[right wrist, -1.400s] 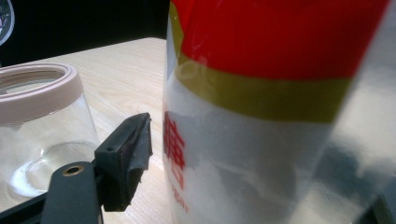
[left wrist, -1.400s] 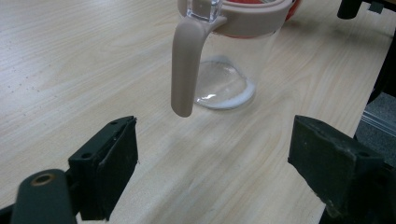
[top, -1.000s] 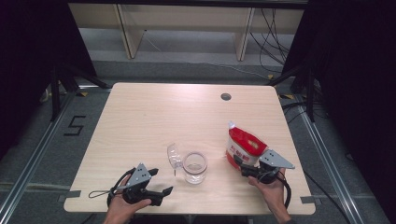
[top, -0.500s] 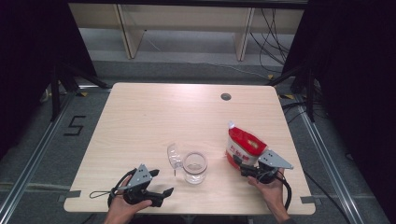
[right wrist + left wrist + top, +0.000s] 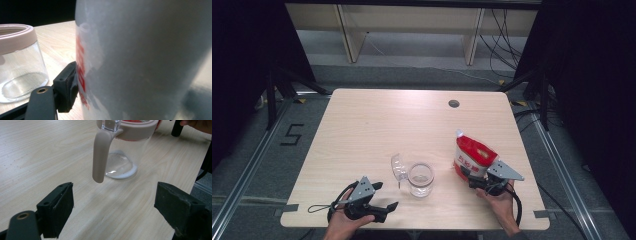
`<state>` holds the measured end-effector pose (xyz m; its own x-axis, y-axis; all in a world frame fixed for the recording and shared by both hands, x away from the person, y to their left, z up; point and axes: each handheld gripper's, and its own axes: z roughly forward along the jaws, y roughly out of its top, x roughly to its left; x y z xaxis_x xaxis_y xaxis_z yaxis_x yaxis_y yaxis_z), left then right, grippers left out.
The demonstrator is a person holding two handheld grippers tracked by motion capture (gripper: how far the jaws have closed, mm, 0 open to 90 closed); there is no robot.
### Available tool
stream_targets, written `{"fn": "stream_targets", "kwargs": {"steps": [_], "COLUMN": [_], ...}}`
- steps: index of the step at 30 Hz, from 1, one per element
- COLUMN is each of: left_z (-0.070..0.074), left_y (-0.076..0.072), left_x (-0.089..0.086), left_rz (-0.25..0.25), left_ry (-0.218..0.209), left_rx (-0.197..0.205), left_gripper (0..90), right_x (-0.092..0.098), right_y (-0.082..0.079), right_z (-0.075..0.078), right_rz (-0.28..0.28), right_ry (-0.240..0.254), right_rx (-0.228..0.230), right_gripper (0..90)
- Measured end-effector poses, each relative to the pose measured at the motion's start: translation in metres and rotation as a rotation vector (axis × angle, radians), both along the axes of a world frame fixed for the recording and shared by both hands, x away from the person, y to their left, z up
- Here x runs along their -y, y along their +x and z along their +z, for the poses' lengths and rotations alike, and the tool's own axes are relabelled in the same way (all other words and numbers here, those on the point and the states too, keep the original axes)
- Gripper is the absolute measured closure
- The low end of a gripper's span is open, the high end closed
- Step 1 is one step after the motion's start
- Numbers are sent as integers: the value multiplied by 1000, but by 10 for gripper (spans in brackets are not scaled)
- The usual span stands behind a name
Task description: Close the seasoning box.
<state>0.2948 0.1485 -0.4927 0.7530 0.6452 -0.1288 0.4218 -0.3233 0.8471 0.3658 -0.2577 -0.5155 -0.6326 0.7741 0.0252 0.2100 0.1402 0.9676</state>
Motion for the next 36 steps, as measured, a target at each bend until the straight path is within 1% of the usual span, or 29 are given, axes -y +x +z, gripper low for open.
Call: {"fn": "stream_targets", "kwargs": {"steps": [1,2,4,5,6,7,9,11,12,13,14,15,16,17,19,20,21,22,26,27,28,29,30,31,32,33,34,35,36], "left_z": [0,0,0,-1,0,0,0,0,0,0,0,-1,-1,-2,-1,-1,-1,-1,-1,-2,-2,-2,-2,-2,-2,-2,-2,-2,-2], "left_y": [-1,-1,0,0,0,0,1,2,3,3,2,1,1,1,0,-1,-1,-1,-1,-1,-1,-1,-1,-1,-1,-2,-2,-1,-1], "left_x": [1,1,0,1,-1,-1,-1,0,-2,-2,0,1,1,1,1,1,1,1,1,2,2,2,3,2,2,2,2,2,2], "left_rz": [-7,-7,-4,4,6,11,6,0,-7,-7,-1,9,9,6,1,-6,-6,-8,-7,-5,-5,-6,-7,-13,-13,-7,-7,-8,-8], "left_ry": [1,1,3,-11,5,8,10,9,37,37,7,2,2,-1,5,2,2,3,2,3,3,4,-4,7,7,5,5,11,11], "left_rx": [2,2,5,-1,0,3,2,6,11,11,5,8,8,4,10,13,13,13,14,16,16,16,16,17,17,16,16,17,17], "left_gripper": [154,153,153,153,153,153,153,154,153,153,153,153,153,153,153,154,153,154,153,153,153,153,154,153,153,153,154,154,153], "right_x": [0,0,1,1,1,1,0,0,1,1,0,-1,-1,0,-1,-1,-1,-1,-1,-1,-1,-1,0,0,0,-1,-1,-2,-2], "right_y": [1,3,3,4,4,2,2,5,6,6,6,5,5,7,7,10,10,8,8,12,12,11,11,11,11,11,11,10,10], "right_z": [0,0,0,1,1,1,2,2,2,2,2,2,2,2,2,0,0,0,0,-1,-1,-2,-1,-1,-1,-2,-2,-2,-2], "right_rz": [-4,8,14,1,1,8,5,1,14,14,11,16,16,29,22,21,21,19,19,37,37,22,21,26,26,27,27,24,24], "right_ry": [-4,5,-3,-4,-4,7,16,34,33,33,37,47,47,52,52,50,50,52,51,46,46,58,51,46,46,59,59,64,64], "right_rx": [12,27,22,56,56,32,28,54,55,55,53,31,31,46,37,77,77,35,32,63,63,63,55,49,49,57,57,36,36], "right_gripper": [283,284,283,282,282,282,282,283,288,288,289,310,310,327,337,339,339,346,353,351,351,354,360,376,376,376,376,374,374]}}
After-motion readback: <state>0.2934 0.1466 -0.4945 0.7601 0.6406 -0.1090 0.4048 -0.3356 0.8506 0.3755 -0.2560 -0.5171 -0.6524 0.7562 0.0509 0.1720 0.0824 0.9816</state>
